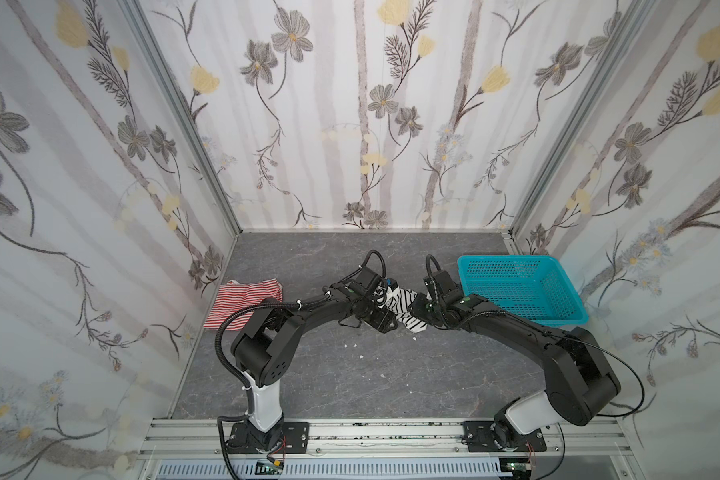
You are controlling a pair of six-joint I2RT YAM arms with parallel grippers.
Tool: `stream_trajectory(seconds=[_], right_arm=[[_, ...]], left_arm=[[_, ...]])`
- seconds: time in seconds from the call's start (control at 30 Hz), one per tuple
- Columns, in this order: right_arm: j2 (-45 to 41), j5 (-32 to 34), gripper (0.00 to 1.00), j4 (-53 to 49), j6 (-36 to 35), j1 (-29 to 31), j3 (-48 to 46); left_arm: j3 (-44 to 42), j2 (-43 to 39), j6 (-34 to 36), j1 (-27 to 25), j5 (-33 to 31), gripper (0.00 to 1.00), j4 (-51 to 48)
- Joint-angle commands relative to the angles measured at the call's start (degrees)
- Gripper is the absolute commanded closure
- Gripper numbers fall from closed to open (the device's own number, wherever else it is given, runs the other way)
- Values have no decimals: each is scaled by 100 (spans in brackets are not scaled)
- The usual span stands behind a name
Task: Fold and stack the tank tops
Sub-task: 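Grasp the tank top edge with the left gripper beside the right gripper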
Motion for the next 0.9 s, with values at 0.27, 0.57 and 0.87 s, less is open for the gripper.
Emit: stream_trajectory(seconds=[0.27, 0.57, 0.87], right_arm=[[-146, 37, 65, 367, 85, -32, -168], [-64, -122, 67, 425, 76, -25, -101], [269, -476, 66, 756, 154, -16, -90]], left_arm=[[260, 449, -236, -17, -1042, 45, 21], [-72, -234, 402, 157, -942, 93, -143], [-818, -2382, 1339, 710, -1558, 95, -383]])
